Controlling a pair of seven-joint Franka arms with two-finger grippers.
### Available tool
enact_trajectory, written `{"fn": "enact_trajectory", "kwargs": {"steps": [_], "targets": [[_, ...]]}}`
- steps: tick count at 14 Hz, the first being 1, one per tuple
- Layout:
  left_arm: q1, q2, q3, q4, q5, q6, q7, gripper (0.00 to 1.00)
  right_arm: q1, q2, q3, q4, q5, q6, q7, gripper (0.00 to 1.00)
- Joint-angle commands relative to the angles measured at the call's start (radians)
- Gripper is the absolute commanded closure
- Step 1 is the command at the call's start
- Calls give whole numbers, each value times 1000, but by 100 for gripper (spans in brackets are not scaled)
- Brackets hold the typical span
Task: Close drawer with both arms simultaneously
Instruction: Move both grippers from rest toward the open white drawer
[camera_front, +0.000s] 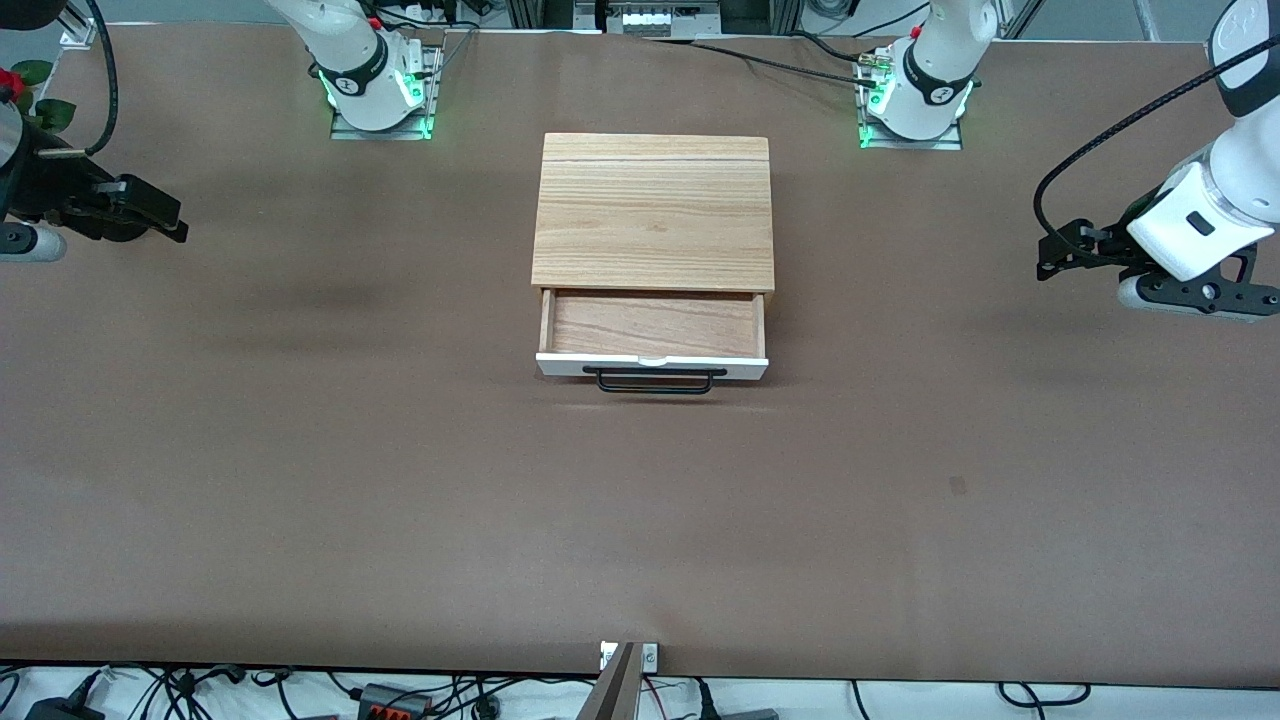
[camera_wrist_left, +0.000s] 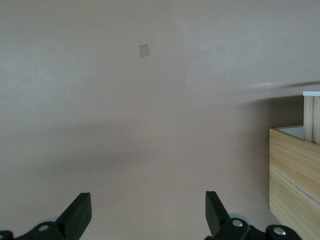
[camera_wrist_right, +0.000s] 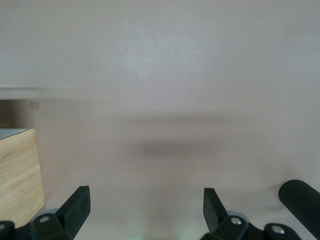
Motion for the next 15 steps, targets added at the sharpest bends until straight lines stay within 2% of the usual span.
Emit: {"fn": "enact_trajectory", "kwargs": {"steps": [1,5,9,13,15], "targets": [[8,-9,-6,8,23,-8,21,0,9,0,-4,13,-7,-15,18,0],[8,1,-9,13,23,-8,21,0,9,3,-4,12,-9,-16,11,0],[-12,26,-23,17,20,-14,14,0,9,26,-3,10,19,-99,5,0],[-85,129,-36,63,-1,1,5,0,25,83,6,16,26,-97,4,0],[-109,184,-35,96,-78,17,-30,0,74,138,13,50,28,-93,-11,0]]}}
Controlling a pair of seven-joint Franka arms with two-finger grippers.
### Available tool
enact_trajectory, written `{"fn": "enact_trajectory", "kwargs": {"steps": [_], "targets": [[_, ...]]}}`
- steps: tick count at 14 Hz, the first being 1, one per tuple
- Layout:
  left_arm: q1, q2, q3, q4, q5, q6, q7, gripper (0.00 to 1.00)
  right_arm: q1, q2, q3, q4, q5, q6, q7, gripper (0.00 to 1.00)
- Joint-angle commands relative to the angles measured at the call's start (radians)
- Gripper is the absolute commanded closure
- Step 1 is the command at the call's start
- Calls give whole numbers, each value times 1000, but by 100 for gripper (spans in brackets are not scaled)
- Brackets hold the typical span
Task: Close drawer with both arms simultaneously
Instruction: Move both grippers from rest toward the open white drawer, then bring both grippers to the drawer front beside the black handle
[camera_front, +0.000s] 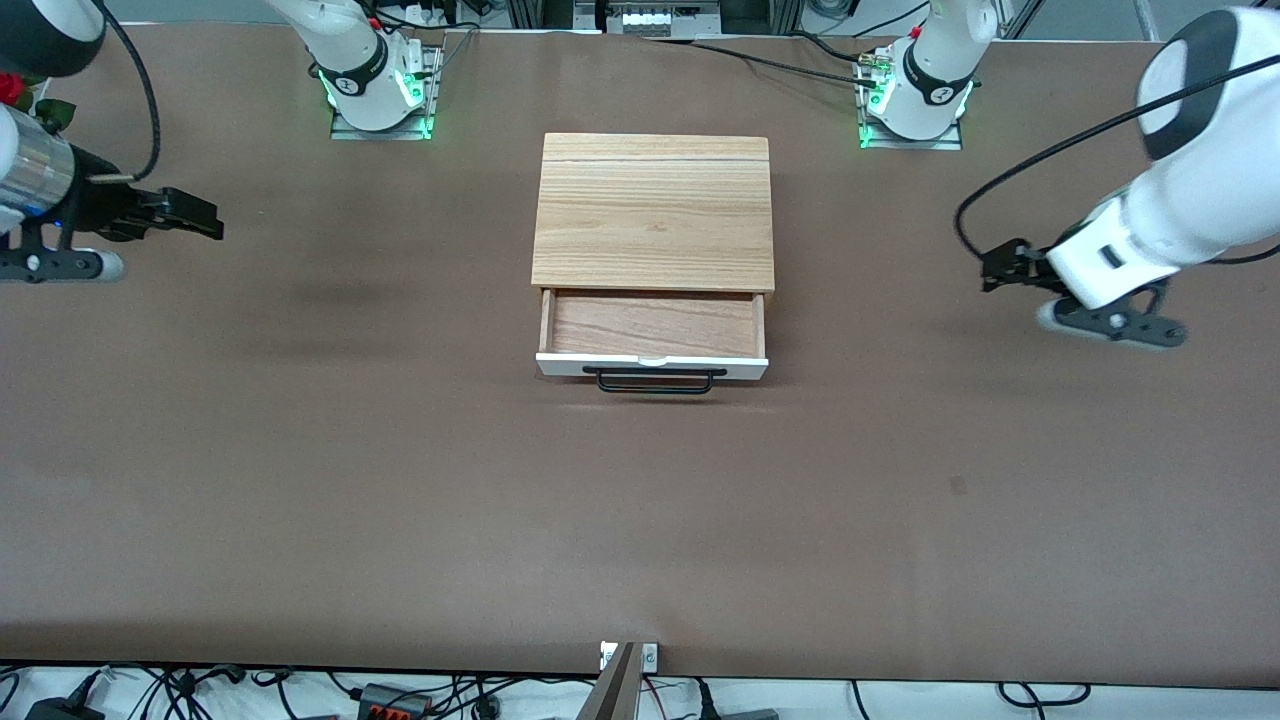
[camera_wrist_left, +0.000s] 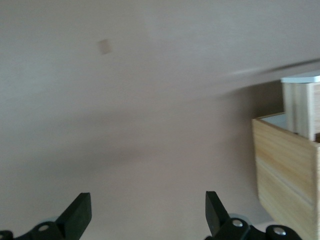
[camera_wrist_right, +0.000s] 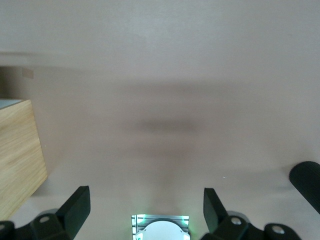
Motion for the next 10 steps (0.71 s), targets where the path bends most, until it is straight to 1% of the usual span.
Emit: {"fn": "enact_trajectory", "kwargs": {"steps": [1,2,3,4,5,8,10], "targets": [[-16,103,-3,94,-104,0,-26,0,73,97,6,48,35,13,-8,0],[-20,141,-3,120,-147,0,-27,0,96,117,6,48,117,54,-8,0],[-25,178,-3,137,-183,3,-27,0,110,145,6,45,226,84,5,0],[-28,210,-3,142,-258,25,-27,0,119,174,6,47,295,107,5,0],[-26,245,-3,139,-349,61,-27,0,135,212,6,45,352,163,5,0],[-48,350,-3,139,-562,134,-25,0,214,312,6,42,450,382,7,0],[-69,425,-3,139,-757,186,-14,0,253,376,6,42,561,505,4,0]]}}
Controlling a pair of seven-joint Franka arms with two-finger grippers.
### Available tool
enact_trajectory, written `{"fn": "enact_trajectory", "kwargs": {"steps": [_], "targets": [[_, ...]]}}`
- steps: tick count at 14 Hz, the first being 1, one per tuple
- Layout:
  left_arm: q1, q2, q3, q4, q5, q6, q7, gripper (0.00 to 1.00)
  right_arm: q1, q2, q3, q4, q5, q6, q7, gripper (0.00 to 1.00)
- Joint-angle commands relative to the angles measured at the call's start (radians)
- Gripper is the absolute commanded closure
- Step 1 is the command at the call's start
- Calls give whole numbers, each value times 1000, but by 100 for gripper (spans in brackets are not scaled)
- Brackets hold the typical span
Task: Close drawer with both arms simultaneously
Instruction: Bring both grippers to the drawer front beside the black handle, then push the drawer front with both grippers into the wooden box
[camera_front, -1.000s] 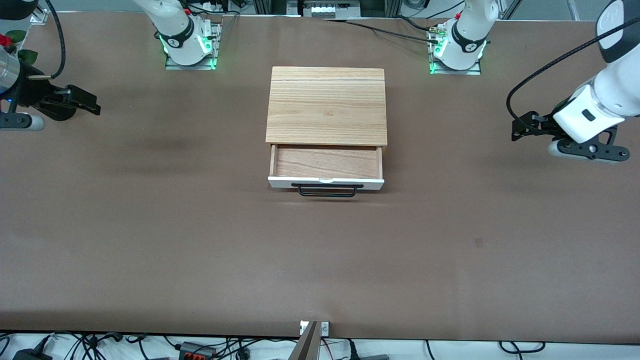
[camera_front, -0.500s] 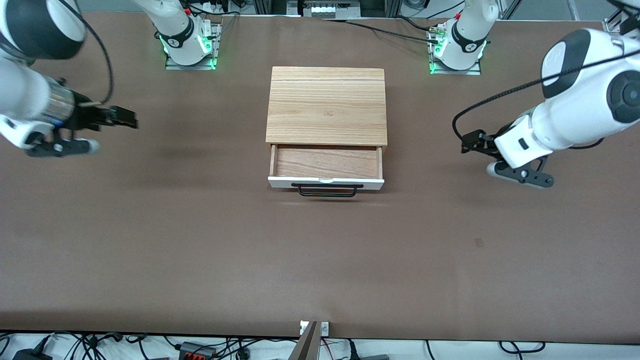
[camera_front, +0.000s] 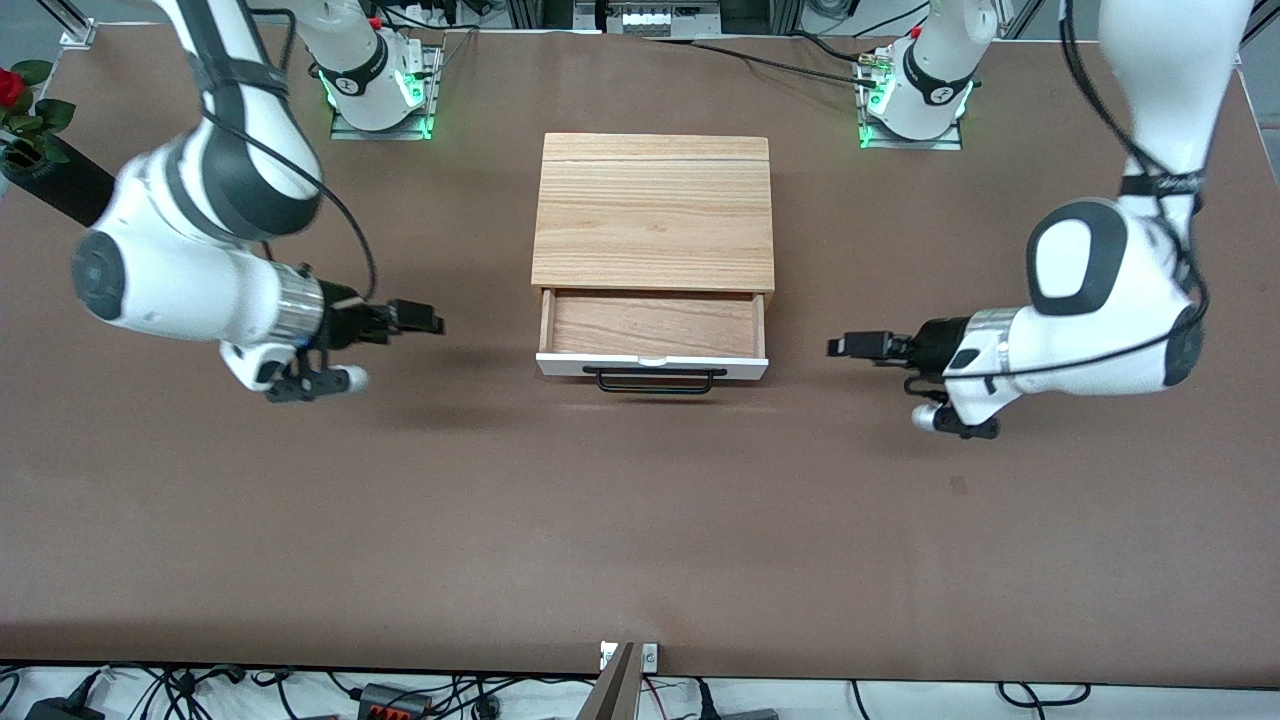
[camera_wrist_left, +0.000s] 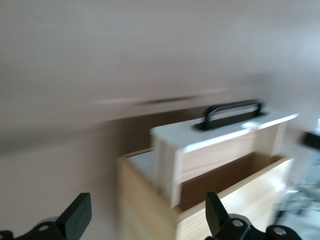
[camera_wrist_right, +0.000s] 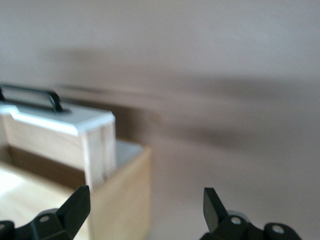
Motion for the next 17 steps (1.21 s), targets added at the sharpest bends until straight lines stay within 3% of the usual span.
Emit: {"fn": "enact_trajectory", "kwargs": {"steps": [1,5,8,13,17], "targets": [[-33,113,-1,45,-219,54,4,0,61,80,-5,29,132,136,2,0],[-96,196,-1,47,-411,151,7,0,168,163,-5,29,222,379,-10,0],[-100,249,-1,47,-537,152,30,0,228,200,-5,29,250,471,-10,0],[-136,250,1,27,-534,186,59,0,268,183,-5,-21,253,464,-12,0],[-130,197,1,-51,-532,169,70,0,292,174,-5,-59,253,464,-15,0]]}}
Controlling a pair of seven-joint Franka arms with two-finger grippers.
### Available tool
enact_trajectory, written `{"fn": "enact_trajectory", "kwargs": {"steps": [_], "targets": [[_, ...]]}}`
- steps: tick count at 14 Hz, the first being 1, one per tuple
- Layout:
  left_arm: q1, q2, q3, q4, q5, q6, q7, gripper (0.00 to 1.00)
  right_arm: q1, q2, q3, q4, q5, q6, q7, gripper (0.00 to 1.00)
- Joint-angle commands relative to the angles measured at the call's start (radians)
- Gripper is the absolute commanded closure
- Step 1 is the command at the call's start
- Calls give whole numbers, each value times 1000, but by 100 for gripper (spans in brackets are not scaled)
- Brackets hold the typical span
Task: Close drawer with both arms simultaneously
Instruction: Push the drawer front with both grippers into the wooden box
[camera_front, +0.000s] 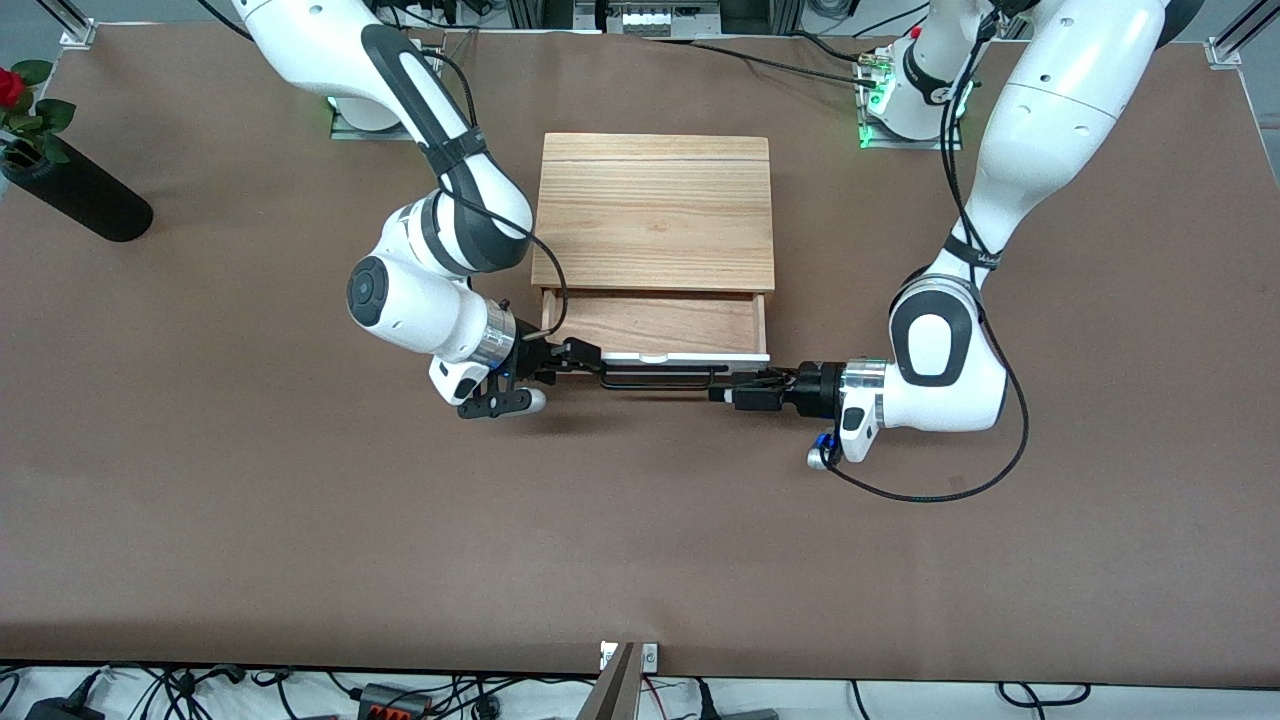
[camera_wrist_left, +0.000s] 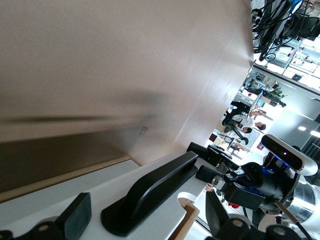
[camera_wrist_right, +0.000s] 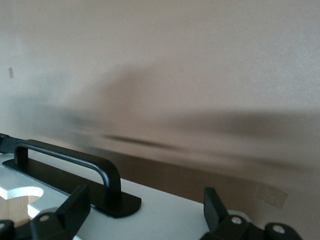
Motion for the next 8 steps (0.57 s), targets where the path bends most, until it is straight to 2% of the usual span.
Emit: {"fn": "enact_trajectory", "kwargs": {"steps": [1,2,6,8], "targets": [[0,-58,3,-67,-15,-24,24,0,22,-34,-5,-62,24,-7,-16,0],[3,-69,3,-83,-15,-33,24,0,24,-39,-3,-71,24,-13,-19,0],[6,-138,3,-159,-16,-66,24,0,7,-67,-13,-69,24,-228,-14,0],[10,-164,3,-190,-16,-95,24,0,8,-76,-14,-74,24,-251,-14,0]]}}
